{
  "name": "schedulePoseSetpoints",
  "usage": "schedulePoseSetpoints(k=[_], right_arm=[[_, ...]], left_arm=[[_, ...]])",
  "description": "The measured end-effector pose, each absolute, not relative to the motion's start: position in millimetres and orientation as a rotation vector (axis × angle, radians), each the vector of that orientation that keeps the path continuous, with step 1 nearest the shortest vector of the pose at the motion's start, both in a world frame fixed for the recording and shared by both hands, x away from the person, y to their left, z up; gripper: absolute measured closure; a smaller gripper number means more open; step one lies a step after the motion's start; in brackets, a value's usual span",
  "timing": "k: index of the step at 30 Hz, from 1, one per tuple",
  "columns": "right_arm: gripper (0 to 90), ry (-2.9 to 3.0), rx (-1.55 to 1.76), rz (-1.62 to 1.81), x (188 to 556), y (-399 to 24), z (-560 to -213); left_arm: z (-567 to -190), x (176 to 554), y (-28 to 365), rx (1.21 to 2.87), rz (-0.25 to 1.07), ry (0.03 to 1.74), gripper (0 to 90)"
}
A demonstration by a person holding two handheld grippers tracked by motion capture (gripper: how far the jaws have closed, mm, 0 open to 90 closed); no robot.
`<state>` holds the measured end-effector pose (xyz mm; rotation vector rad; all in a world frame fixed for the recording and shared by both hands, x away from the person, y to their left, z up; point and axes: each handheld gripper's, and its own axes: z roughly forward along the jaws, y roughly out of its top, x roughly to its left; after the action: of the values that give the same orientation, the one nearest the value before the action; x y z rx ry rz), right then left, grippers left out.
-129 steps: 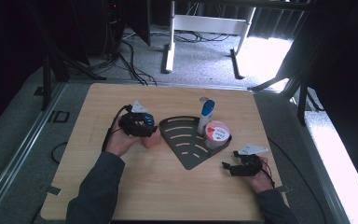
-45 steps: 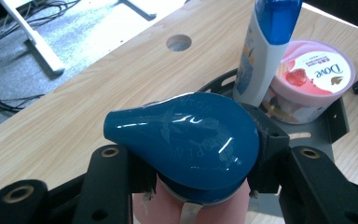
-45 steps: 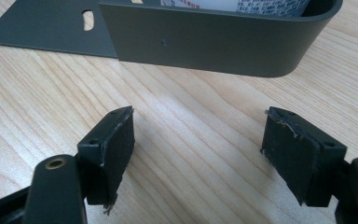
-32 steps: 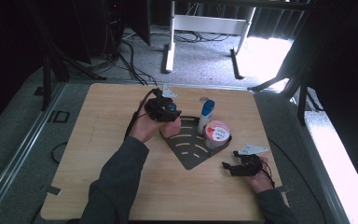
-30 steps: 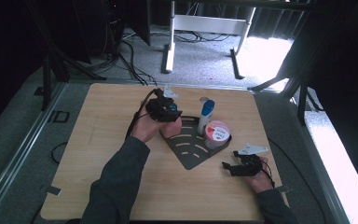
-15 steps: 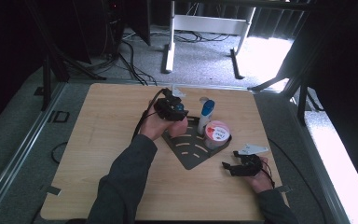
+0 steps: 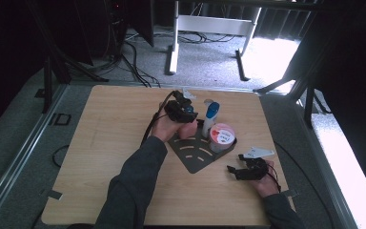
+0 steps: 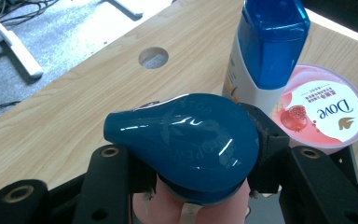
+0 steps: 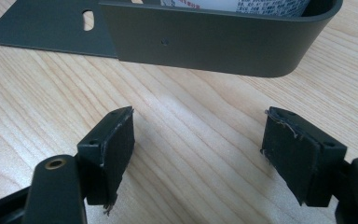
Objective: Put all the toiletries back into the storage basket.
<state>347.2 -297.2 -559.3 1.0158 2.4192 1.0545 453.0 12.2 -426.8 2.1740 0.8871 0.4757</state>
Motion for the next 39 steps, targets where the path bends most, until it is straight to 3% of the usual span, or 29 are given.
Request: schedulePoseSetpoints(k=[39], right_arm=[[24.5,2.421,1.014,1.054,347.1,-297.0,-559.3]], left_arm=[[-453.6,475.2,-12.4,2.134,0.465,0.974,52.8]])
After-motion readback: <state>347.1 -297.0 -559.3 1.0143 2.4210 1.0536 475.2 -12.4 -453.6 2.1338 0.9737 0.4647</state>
